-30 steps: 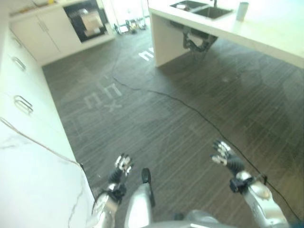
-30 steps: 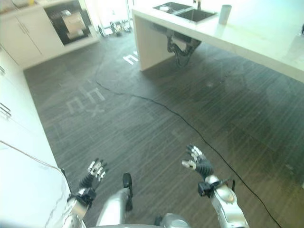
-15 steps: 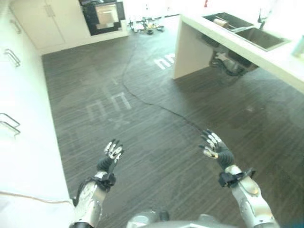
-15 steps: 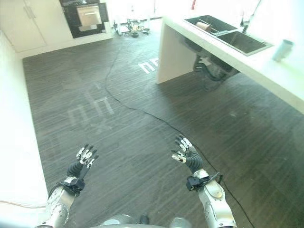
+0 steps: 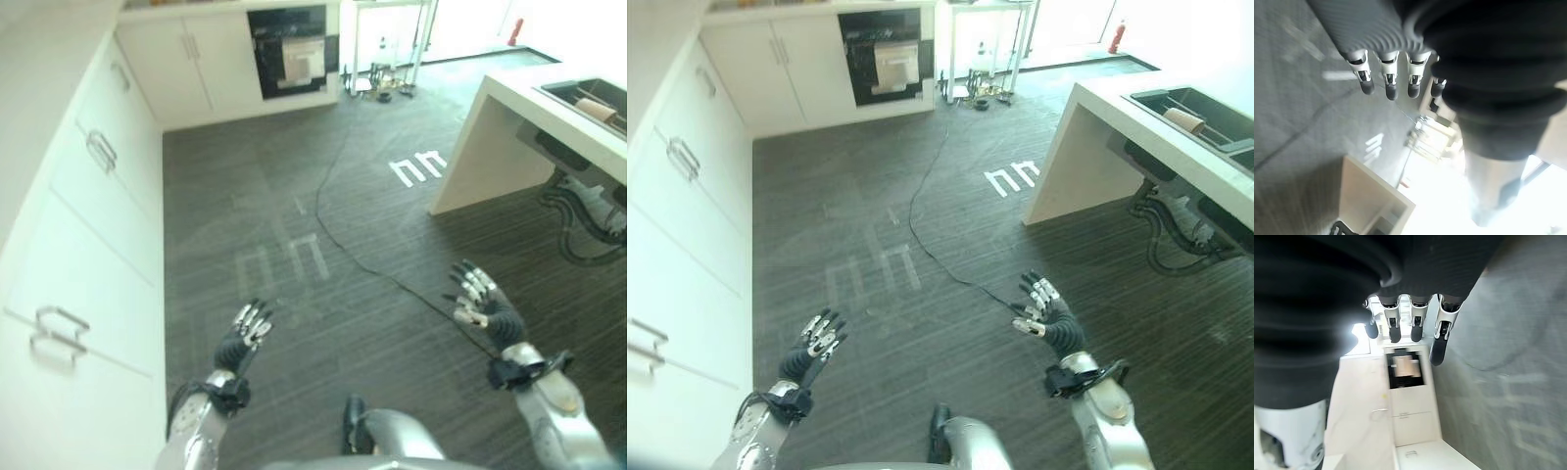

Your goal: Place the dishes in the dishwasher.

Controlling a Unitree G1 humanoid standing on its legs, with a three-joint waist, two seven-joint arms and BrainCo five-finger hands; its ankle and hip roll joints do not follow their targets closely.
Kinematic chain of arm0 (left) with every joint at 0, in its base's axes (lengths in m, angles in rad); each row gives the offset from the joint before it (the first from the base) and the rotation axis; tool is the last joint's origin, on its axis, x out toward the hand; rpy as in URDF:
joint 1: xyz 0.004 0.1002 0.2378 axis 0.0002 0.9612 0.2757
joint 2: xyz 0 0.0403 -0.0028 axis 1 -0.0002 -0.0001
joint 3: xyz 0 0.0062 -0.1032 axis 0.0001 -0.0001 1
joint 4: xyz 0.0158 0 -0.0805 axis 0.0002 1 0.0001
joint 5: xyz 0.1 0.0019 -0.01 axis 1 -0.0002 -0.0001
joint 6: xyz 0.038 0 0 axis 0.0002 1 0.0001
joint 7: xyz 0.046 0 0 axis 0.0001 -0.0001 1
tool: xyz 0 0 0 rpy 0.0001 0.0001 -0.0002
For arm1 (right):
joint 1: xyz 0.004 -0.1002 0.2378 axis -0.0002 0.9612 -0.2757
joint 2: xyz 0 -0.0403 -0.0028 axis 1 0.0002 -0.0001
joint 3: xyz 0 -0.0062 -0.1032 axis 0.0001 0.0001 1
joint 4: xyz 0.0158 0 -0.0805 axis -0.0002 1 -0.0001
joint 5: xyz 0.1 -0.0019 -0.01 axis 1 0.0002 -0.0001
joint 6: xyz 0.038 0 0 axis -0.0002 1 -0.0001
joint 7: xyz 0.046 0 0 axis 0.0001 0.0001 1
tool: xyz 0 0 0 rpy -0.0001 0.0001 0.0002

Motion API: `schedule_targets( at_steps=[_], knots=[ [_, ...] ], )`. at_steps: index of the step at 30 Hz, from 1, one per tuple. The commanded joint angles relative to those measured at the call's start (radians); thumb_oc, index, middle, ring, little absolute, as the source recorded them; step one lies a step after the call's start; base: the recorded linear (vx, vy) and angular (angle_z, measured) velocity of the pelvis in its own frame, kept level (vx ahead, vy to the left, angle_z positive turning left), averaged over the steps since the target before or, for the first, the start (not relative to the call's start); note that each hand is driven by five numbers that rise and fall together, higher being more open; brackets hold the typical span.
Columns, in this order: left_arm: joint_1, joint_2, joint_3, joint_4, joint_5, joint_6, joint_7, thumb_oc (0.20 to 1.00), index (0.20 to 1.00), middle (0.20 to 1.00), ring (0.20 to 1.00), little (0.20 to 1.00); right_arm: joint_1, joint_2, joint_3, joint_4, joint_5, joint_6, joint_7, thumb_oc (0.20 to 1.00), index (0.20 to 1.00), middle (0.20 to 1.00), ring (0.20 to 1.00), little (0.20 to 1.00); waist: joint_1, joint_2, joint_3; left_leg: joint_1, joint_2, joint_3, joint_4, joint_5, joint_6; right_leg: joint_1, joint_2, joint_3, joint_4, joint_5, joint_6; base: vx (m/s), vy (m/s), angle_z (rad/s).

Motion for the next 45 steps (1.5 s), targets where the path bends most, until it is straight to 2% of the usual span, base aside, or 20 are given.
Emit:
schedule_targets(
  at_steps=[1,3,4,6,7,10,11,12,13,14,15,18,20,24,26,30,34,41,43,45],
  knots=[
    [-0.021,0.056,0.022,-0.067,0.005,-0.022,-0.008,1.0,1.0,1.0,1.0,1.0,0.0,0.009,-0.021,-0.069,0.008,-0.039,0.0,1.0,1.0,1.0,1.0,1.0,-0.013,-0.042,-0.056,0.0,-0.002,-0.047,0.06,0.158,-0.068,0.154,-0.055,0.021,-0.42,0.207,0.089,0.45,-0.211,-0.13],
    [-0.025,0.053,0.018,-0.081,0.003,-0.039,-0.005,1.0,1.0,1.0,1.0,1.0,-0.015,-0.015,-0.032,-0.096,0.021,-0.044,0.012,1.0,1.0,1.0,1.0,1.0,-0.014,-0.037,-0.073,-0.068,0.024,-0.06,0.288,0.328,-0.136,0.207,-0.023,0.029,-0.435,0.16,0.042,0.48,-0.247,-0.29],
    [-0.024,0.045,0.011,-0.094,0.001,-0.057,0.003,1.0,1.0,1.0,1.0,1.0,-0.023,-0.031,-0.039,-0.113,0.023,-0.057,0.025,1.0,1.0,1.0,1.0,1.0,0.001,-0.058,-0.064,-0.202,-0.011,-0.078,0.581,0.372,-0.148,0.253,-0.03,0.064,-0.44,0.135,0.014,0.41,-0.201,-0.41],
    [-0.016,0.036,0.007,-0.108,0.002,-0.082,0.007,1.0,1.0,1.0,1.0,1.0,-0.034,-0.042,-0.048,-0.124,0.021,-0.071,0.034,1.0,1.0,1.0,1.0,1.0,0.01,-0.092,-0.053,-0.345,-0.048,-0.062,0.847,0.376,-0.149,0.287,-0.051,0.103,-0.437,0.112,-0.007,0.4,-0.158,-0.88],
    [-0.021,0.024,0.006,-0.116,0.008,-0.103,0.002,1.0,1.0,1.0,1.0,1.0,-0.057,-0.044,-0.056,-0.135,0.019,-0.075,0.022,1.0,1.0,1.0,1.0,1.0,0.034,-0.098,-0.02,-0.515,-0.023,-0.028,0.972,0.314,-0.112,0.339,-0.036,0.128,-0.434,0.083,-0.016,0.55,-0.06,-1.31],
    [-0.013,0.038,0.024,-0.171,0.021,-0.122,-0.017,1.0,1.0,1.0,1.0,1.0,-0.097,-0.072,-0.07,-0.164,0.082,-0.051,0.009,1.0,1.0,1.0,1.0,1.0,0.076,-0.093,0.012,-0.552,0.045,-0.045,0.597,0.342,-0.086,0.385,-0.01,0.192,-0.433,0.048,-0.005,0.51,0.148,-1.35],
    [0.002,0.052,0.034,-0.195,0.032,-0.145,-0.016,1.0,1.0,1.0,1.0,1.0,-0.113,-0.071,-0.072,-0.175,0.09,-0.04,0.022,1.0,1.0,1.0,1.0,1.0,0.085,-0.073,0.013,-0.505,0.074,-0.078,0.347,0.345,-0.095,0.406,0.01,0.241,-0.447,0.032,0.018,0.49,0.321,-1.62],
    [0.015,0.059,0.044,-0.21,0.036,-0.157,-0.016,1.0,1.0,1.0,1.0,1.0,-0.116,-0.071,-0.073,-0.186,0.094,-0.036,0.031,1.0,1.0,1.0,1.0,1.0,0.101,-0.061,0.018,-0.474,0.077,-0.126,0.176,0.366,-0.103,0.425,0.02,0.278,-0.452,0.019,0.03,0.78,0.585,-2.36],
    [0.044,0.063,0.073,-0.252,0.043,-0.18,-0.04,1.0,1.0,1.0,1.0,1.0,-0.115,-0.065,-0.087,-0.218,0.086,-0.034,0.054,1.0,1.0,1.0,1.0,1.0,0.133,-0.035,0.028,-0.436,0.083,-0.252,0.025,0.421,-0.124,0.453,0.031,0.341,-0.43,-0.019,0.038,0.64,0.614,-2.48],
    [0.03,0.067,0.072,-0.246,0.052,-0.196,-0.042,1.0,1.0,1.0,1.0,1.0,-0.131,-0.068,-0.068,-0.216,0.083,-0.041,0.041,1.0,1.0,1.0,1.0,1.0,0.127,-0.035,0.021,-0.401,0.08,-0.233,0.013,0.348,-0.106,0.45,0.001,0.341,-0.416,-0.031,0.05,0.54,0.603,-2.53],
    [0.011,0.075,0.062,-0.241,0.068,-0.201,-0.033,1.0,1.0,1.0,1.0,1.0,-0.136,-0.064,-0.062,-0.216,0.079,-0.045,0.028,1.0,1.0,1.0,1.0,1.0,0.123,-0.031,0.016,-0.374,0.081,-0.229,-0.008,0.333,-0.102,0.446,-0.014,0.327,-0.398,-0.039,0.06,0.27,0.421,-1.51],
    [-0.05,0.104,0.053,-0.234,0.086,-0.167,-0.051,1.0,1.0,1.0,1.0,1.0,-0.101,-0.031,-0.079,-0.255,0.098,-0.047,-0.006,1.0,1.0,1.0,1.0,1.0,0.107,-0.034,0.0,-0.318,0.069,-0.223,-0.043,0.304,-0.08,0.441,-0.063,0.313,-0.314,-0.062,0.104,0.25,0.298,-0.51],
    [-0.066,0.123,0.045,-0.241,0.124,-0.171,-0.067,1.0,1.0,1.0,1.0,1.0,-0.075,-0.003,-0.082,-0.279,0.092,-0.061,-0.019,1.0,1.0,1.0,1.0,1.0,0.096,-0.037,-0.006,-0.296,0.059,-0.214,-0.056,0.296,-0.06,0.396,-0.083,0.303,-0.226,-0.026,0.13,0.23,0.249,-0.13],
    [-0.051,0.15,0.064,-0.284,0.14,-0.189,-0.052,1.0,1.0,1.0,1.0,1.0,-0.06,0.017,-0.071,-0.298,0.083,-0.069,-0.016,1.0,1.0,1.0,1.0,1.0,0.103,-0.031,-0.008,-0.261,0.056,-0.168,-0.074,0.275,-0.034,0.306,-0.087,0.227,-0.067,0.006,0.135,0.16,0.182,-0.36],
    [-0.059,0.176,0.074,-0.326,0.198,-0.25,-0.017,1.0,1.0,1.0,1.0,1.0,-0.084,0.016,-0.064,-0.292,0.099,-0.064,-0.015,1.0,1.0,1.0,1.0,1.0,0.114,-0.036,-0.002,-0.239,0.066,-0.111,-0.097,0.269,-0.04,0.305,-0.112,0.149,-0.134,0.024,0.133,0.12,0.0,-1.05],
    [-0.069,0.205,0.104,-0.362,0.175,-0.224,0.024,1.0,1.0,1.0,1.0,1.0,-0.095,0.004,-0.07,-0.291,0.121,-0.046,0.022,1.0,1.0,1.0,1.0,1.0,0.112,-0.048,0.004,-0.2,0.09,-0.008,-0.125,0.254,-0.068,0.338,-0.182,0.05,-0.373,0.101,0.159,0.19,-0.142,-1.29],
    [-0.066,0.203,0.103,-0.385,0.178,-0.218,0.02,1.0,1.0,1.0,1.0,1.0,-0.081,0.016,-0.064,-0.303,0.127,-0.049,0.018,1.0,1.0,1.0,1.0,1.0,0.068,-0.067,0.019,-0.145,0.099,0.076,-0.149,0.206,-0.069,0.223,-0.208,0.019,-0.512,0.267,0.195,0.33,-0.304,-0.89],
    [-0.096,0.187,0.094,-0.378,0.123,-0.217,0.035,1.0,1.0,1.0,1.0,1.0,-0.081,0.015,-0.067,-0.318,0.121,-0.07,0.012,1.0,1.0,1.0,1.0,1.0,0.022,-0.078,0.003,-0.12,0.15,0.119,-0.04,0.145,-0.091,0.2,-0.176,0.037,-0.456,0.206,0.166,0.3,-0.359,-0.15],
    [-0.08,0.163,0.082,-0.375,0.073,-0.199,0.043,1.0,1.0,1.0,1.0,1.0,-0.103,-0.013,-0.064,-0.311,0.103,-0.056,-0.024,1.0,1.0,1.0,1.0,1.0,0.02,-0.057,-0.011,-0.123,0.218,0.108,0.124,0.219,-0.141,0.235,-0.125,0.019,-0.446,0.162,0.107,0.45,-0.458,0.11],
    [-0.045,0.132,0.081,-0.378,0.056,-0.212,0.024,1.0,1.0,1.0,1.0,1.0,-0.114,-0.026,-0.064,-0.299,0.12,-0.042,-0.017,1.0,1.0,1.0,1.0,1.0,0.037,-0.065,-0.011,-0.222,0.226,0.076,0.395,0.296,-0.155,0.295,-0.094,0.026,-0.464,0.124,0.055,0.41,-0.439,0.01]
  ],
)
